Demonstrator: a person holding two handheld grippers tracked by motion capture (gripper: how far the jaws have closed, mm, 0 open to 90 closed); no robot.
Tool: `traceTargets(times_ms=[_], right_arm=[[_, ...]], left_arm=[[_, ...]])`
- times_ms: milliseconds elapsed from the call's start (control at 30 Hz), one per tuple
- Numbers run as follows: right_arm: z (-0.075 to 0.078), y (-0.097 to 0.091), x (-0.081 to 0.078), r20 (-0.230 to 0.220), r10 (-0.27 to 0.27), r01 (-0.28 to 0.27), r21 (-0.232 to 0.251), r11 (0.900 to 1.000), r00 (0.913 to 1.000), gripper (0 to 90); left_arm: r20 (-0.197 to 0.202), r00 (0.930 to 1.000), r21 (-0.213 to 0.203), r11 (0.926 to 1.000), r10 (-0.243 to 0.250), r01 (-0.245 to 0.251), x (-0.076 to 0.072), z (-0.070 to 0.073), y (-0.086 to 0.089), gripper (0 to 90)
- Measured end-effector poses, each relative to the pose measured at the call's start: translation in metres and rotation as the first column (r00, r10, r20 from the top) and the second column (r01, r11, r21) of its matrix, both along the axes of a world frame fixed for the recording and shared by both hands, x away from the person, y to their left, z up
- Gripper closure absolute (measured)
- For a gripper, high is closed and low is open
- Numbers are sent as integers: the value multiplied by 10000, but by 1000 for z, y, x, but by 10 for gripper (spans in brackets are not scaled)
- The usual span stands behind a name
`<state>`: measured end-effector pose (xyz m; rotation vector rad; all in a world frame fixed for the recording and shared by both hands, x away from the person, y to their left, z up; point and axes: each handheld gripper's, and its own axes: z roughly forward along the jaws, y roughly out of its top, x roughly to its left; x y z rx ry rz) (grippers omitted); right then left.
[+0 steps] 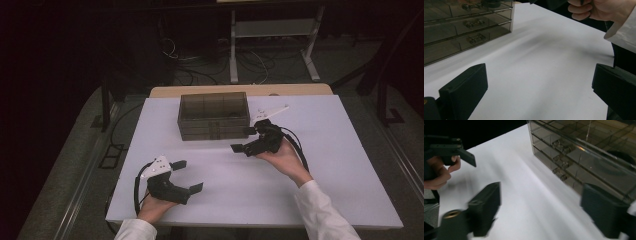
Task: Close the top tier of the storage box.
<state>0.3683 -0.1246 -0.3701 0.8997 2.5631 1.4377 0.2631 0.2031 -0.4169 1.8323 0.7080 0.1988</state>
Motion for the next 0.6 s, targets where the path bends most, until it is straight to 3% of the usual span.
traceTargets(times_ms=[100,267,300,333,600], right_arm=[[-2,-9,-6,-63,-61,61,-54,10000,10000,104],[-5,-27,-14,-173,-395,399,276,9988,9991,99],[-6,-29,-15,-166,-496,501,313,9983,9986,17],[-7,-33,-17,-246,-658,664,230,9975,9975,0],[-15,-56,-31,-129,-888,891,235,9957,9960,0]], left_arm=[[17,10000,-7,10000,-21,21,0,0,-1,0],[10,10000,-27,10000,-13,13,-1,0,-1,0],[11,10000,-28,10000,-11,11,-1,0,-1,0],[11,10000,-25,10000,-8,8,-1,0,-1,0],[-33,10000,1,10000,-6,6,0,0,-2,0]])
